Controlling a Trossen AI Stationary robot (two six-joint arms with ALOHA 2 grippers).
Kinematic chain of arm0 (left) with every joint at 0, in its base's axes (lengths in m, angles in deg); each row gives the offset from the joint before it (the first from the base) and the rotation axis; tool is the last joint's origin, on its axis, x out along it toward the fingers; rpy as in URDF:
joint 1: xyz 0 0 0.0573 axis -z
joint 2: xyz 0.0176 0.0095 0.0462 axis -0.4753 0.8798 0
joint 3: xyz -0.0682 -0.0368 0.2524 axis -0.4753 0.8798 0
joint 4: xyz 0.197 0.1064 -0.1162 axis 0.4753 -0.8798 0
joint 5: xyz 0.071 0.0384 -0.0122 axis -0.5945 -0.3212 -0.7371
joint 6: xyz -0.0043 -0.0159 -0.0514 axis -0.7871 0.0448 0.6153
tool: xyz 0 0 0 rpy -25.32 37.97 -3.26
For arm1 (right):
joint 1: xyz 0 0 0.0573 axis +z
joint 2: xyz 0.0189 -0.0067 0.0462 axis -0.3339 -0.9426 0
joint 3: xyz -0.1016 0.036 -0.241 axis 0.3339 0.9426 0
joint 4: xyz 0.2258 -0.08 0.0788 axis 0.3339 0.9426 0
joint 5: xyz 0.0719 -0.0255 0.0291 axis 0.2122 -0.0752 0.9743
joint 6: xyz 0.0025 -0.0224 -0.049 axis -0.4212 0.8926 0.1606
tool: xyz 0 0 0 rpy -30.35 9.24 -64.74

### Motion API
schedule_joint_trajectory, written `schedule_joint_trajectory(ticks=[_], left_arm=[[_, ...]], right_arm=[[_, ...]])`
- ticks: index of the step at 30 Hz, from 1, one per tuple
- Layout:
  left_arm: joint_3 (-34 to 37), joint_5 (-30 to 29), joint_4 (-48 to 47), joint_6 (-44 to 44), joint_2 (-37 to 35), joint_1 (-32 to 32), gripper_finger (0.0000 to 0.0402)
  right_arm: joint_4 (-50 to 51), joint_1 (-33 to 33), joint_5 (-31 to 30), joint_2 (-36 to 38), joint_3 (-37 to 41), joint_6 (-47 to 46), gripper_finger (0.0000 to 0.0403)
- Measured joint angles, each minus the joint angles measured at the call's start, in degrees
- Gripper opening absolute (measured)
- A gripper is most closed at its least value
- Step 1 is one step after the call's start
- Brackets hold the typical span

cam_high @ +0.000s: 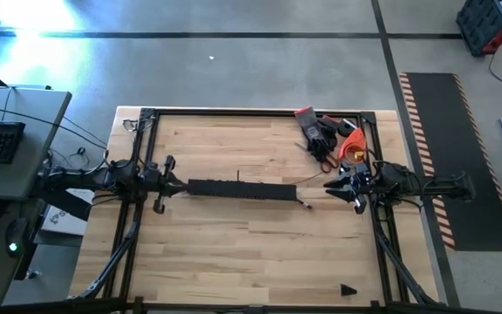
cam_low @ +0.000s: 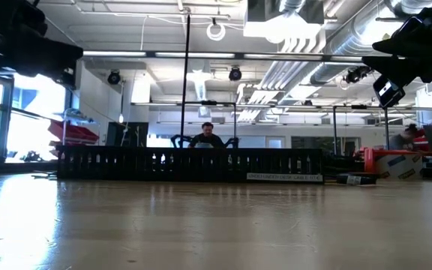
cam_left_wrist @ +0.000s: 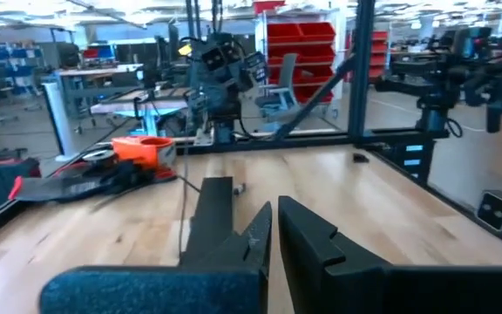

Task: Ziptie cables
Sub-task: Return to Home Position

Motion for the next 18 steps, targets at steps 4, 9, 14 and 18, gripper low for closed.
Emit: schedule_joint_trajectory(ticks=[4,9,14,18], left_arm=[[0.0,-2.0,0.2,0.5,0.0,0.0,0.0],[0.0,-4.1,0.3,0.5,0.6,0.0,0.0],[0.0,-4.2,0.2,0.5,0.6,0.0,0.0],[0.0,-4.2,0.2,0.5,0.6,0.0,0.0]], right_arm=[[0.0,0.0,0.0,0.0,0.0,0.0,0.0096],[0.0,0.0,0.0,0.0,0.0,0.0,0.0096],[0.0,0.0,0.0,0.0,0.0,0.0,0.0096],[0.1,0.0,0.0,0.0,0.0,0.0,0.0096]])
